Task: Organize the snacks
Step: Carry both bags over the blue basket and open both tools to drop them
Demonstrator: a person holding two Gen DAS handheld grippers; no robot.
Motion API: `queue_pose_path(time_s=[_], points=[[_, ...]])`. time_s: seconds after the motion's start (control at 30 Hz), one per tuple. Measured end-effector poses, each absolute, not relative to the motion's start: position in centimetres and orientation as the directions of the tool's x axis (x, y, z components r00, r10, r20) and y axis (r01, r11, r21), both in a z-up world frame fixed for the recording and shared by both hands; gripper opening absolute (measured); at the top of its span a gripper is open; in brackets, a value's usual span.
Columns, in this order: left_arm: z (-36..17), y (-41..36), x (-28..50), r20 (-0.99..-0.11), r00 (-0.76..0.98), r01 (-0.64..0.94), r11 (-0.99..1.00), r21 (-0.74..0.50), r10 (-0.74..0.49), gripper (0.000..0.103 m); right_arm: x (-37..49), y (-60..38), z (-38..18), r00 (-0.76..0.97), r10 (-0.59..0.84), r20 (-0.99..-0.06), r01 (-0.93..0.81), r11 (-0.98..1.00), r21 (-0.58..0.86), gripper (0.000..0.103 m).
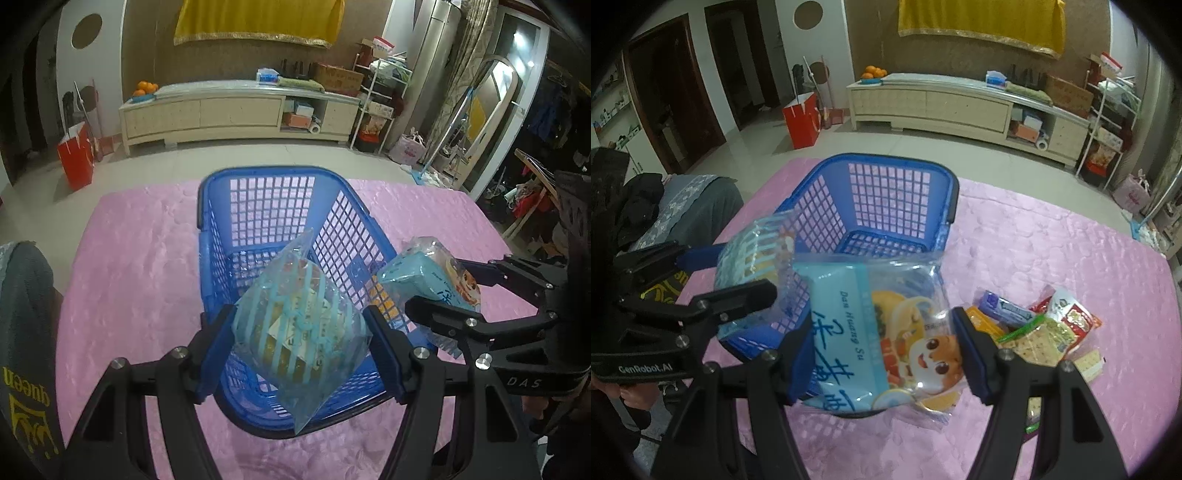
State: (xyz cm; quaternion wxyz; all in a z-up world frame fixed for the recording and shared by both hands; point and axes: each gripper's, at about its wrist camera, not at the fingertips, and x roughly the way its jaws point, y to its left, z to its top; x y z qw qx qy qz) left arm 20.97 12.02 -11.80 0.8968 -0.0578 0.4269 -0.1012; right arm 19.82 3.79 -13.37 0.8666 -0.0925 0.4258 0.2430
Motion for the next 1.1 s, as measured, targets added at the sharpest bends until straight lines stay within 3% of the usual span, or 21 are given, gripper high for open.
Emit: queue_pose_path(time_s=[0.4, 0.6, 0.77, 1.1], points=[[-12.1, 12.8, 21.3, -0.758, 0.602, 0.131, 0.968, -0.215, -0.250, 0.069, 20.5, 3.9, -13.7, 0.495, 0.376, -0.783, -0.521, 0.850, 0.078, 0.072], [-11.8, 12.7, 20.9, -0.758, 0.608, 0.129, 0.972, -0.198, -0.235, 0.073, 21.0, 3.3, -13.7, 0.469, 0.407, -0.784, -0.519, 0.845, 0.128, 0.078], [-11.0, 12.1, 20.1, -0.756, 0.620, 0.130, 0.978, -0.164, -0.209, 0.075, 20.4, 2.8, -12.4, 0.493, 0.402, -0.772, -0.512, 0.851, 0.117, 0.084], [-7.5, 11.0, 18.2, -0.720, 0.663, 0.124, 0.979, -0.163, -0.204, 0.082, 17.3, -0.9, -8.6, 0.564, 0.394, -0.726, -0.464, 0.878, 0.116, 0.085]])
